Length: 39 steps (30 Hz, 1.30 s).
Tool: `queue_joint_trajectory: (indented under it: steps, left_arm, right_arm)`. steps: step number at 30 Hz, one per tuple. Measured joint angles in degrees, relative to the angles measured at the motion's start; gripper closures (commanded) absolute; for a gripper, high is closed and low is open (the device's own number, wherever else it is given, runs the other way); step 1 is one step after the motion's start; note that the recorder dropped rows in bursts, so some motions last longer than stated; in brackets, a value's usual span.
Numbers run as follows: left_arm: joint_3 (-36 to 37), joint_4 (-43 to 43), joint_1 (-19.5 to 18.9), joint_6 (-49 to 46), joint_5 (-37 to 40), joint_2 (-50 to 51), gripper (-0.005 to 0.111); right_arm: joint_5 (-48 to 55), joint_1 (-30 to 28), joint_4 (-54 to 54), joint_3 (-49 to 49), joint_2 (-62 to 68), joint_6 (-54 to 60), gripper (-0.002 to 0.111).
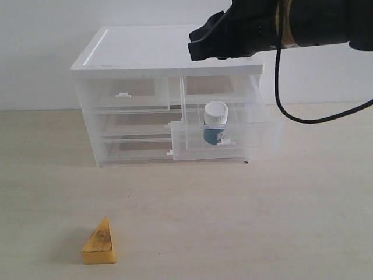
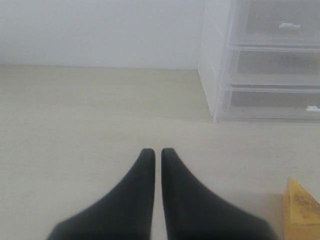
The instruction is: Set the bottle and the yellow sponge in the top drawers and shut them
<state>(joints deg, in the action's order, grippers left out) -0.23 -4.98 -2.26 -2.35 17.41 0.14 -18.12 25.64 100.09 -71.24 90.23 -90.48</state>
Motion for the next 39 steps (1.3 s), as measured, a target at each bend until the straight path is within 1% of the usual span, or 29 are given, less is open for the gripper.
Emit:
queue_joint_trajectory:
  steps: [4,8,10,11,14,19,22,24,26,27,29,31,32,39]
  left_arm:
    - [0.0,0.0,0.0,0.0,0.0,0.0,0.103]
    - [0.0,0.0,0.0,0.0,0.0,0.0,0.103]
    - [0.0,0.0,0.0,0.0,0.0,0.0,0.103]
    - [0.0,0.0,0.0,0.0,0.0,0.0,0.103]
    - [0.0,0.0,0.0,0.0,0.0,0.0,0.103]
    - [0.0,0.0,0.0,0.0,0.0,0.0,0.103]
    - [0.0,0.0,0.0,0.0,0.0,0.0,0.103]
    - [0.0,0.0,0.0,0.0,0.0,0.0,0.103]
    - [0.0,0.0,0.0,0.0,0.0,0.0,0.103]
    - [0.0,0.0,0.0,0.0,0.0,0.0,0.103]
    - [0.0,0.0,0.0,0.0,0.0,0.0,0.103]
    - [0.0,0.0,0.0,0.0,0.0,0.0,0.103]
    - [0.0,0.0,0.0,0.0,0.0,0.0,0.103]
    - [0.0,0.0,0.0,0.0,0.0,0.0,0.103]
  right_arm:
    - [10.79,3.5,0.0,0.0,0.0,3.87,0.089]
    - [19.23,6.49,0.0,0.0,0.0,8.03,0.089]
    - [23.79,8.08,-1.26,0.0,0.0,12.48,0.089]
    - [26.48,8.74,-3.53,0.0,0.0,15.4,0.089]
    - [35.68,11.34,-15.49,-0.46,0.0,33.12,0.089]
    - [48.88,12.12,-47.47,-6.34,0.11,65.23,0.089]
    - [56.13,12.12,-66.02,-10.73,0.11,80.32,0.089]
    - [61.1,12.12,-76.09,-13.61,0.11,88.67,0.089]
    - [65.45,12.12,-83.07,-15.86,0.2,94.77,0.088]
    - [67.79,12.12,-85.88,-16.93,0.32,96.71,0.084]
    - [71.12,12.12,-88.95,-18.55,0.45,98.61,0.07]
    - [73.49,12.12,-90.35,-19.49,0.68,99.05,0.058]
    - [74.35,12.12,-90.49,-19.76,0.96,99.17,0.054]
    - [76.34,12.12,-92.53,-19.98,4.0,98.85,0.054]
